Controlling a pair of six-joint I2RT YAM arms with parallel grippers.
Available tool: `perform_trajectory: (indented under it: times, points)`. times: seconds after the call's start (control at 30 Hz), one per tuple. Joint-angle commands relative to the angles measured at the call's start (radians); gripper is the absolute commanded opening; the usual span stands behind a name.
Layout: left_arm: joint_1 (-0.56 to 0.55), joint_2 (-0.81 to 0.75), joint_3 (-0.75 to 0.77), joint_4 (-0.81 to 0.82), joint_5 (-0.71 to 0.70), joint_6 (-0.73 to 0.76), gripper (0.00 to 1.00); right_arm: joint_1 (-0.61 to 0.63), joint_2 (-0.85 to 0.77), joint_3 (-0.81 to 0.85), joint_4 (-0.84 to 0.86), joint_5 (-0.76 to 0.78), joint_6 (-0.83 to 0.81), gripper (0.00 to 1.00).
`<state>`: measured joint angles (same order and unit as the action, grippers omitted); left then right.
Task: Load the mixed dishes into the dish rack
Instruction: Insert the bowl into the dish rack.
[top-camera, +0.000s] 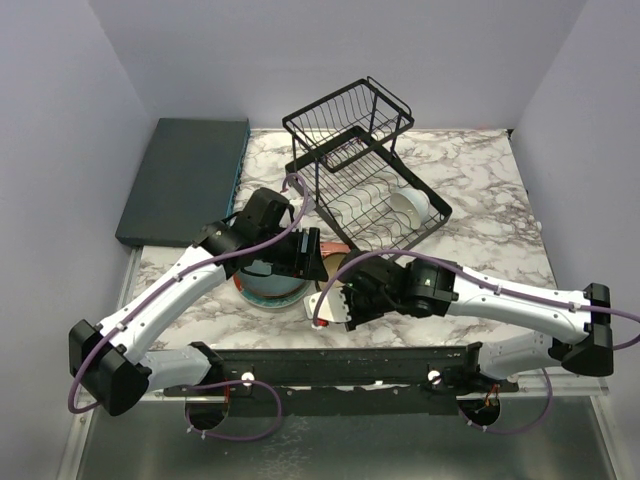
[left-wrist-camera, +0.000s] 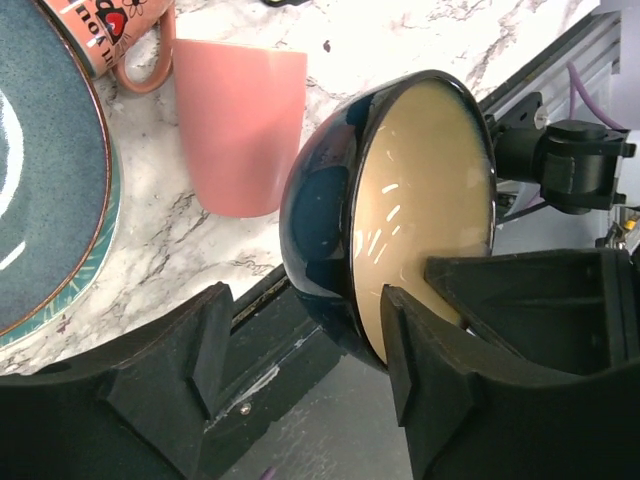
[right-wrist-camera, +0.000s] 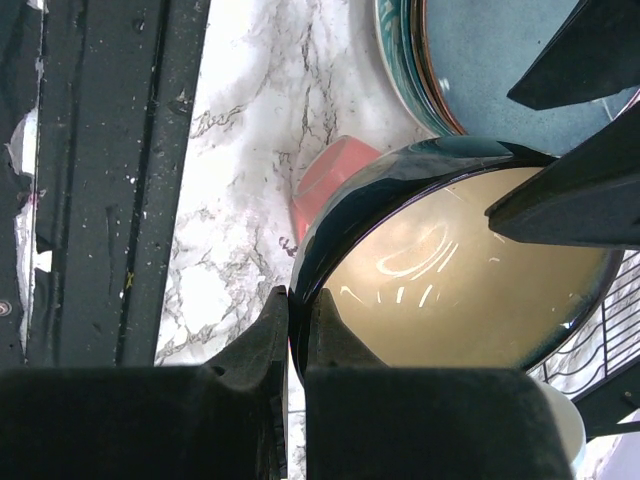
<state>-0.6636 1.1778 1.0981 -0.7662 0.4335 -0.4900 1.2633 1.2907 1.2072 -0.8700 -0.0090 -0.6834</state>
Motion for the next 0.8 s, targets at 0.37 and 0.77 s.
perform_trajectory:
  times: [0.37, 0.77]
  points:
    - [-0.03, 0.076, 0.013, 0.001, -0.086, 0.01, 0.32, 0.006, 0.064, 0.129, -0.02, 0.075, -0.043, 0.01]
    - [-0.034, 0.065, 0.003, 0.027, -0.073, 0.009, 0.0, 0.007, -0.018, 0.066, 0.104, 0.174, 0.0, 0.46]
